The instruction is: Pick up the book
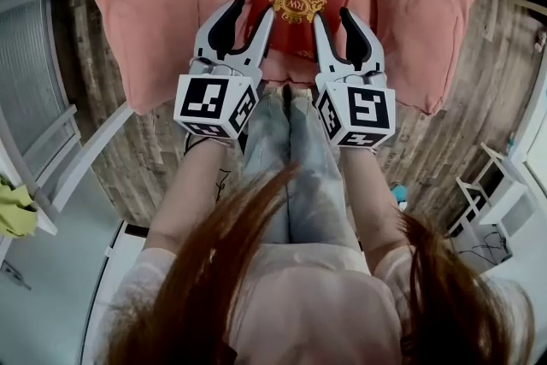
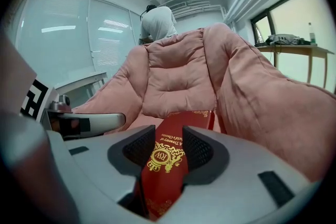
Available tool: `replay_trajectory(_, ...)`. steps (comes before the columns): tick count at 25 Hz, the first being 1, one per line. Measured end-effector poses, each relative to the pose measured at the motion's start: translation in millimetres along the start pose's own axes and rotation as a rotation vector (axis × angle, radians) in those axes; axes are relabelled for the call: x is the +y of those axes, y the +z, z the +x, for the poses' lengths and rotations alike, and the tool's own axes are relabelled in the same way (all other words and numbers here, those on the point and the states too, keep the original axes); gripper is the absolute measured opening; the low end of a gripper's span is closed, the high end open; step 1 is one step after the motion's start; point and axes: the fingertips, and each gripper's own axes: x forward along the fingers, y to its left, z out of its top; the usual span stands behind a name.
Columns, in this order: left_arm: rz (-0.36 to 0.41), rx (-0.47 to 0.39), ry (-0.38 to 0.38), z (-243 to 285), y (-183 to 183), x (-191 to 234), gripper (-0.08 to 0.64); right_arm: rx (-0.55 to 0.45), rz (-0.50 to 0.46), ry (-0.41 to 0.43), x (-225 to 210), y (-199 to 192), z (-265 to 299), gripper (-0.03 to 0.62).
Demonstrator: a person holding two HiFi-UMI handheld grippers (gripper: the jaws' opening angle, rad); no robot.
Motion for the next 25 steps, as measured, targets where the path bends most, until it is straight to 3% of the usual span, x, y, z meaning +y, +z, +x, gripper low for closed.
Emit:
replay_trajectory(11, -0.024, 0.057, -0.007, 25.1, -27.5, 6.7, 0.208, 0.042, 0.038, -0.039, -20.0, -31.6, 12.7, 0.173)
replay_trajectory(15, -0.059, 0.079, 0.003, 32.0, -37.2, 16.4, 0.259, 0.047, 0.036, -0.052, -20.5, -37.4, 17.9, 0.181)
replay_trajectory(25, -0.072, 0.14, 0.003, 51.1, -59.3, 33.0, 0.265, 0.099, 0.058, -0.129, -36.5, -56.6, 31.5, 0.239)
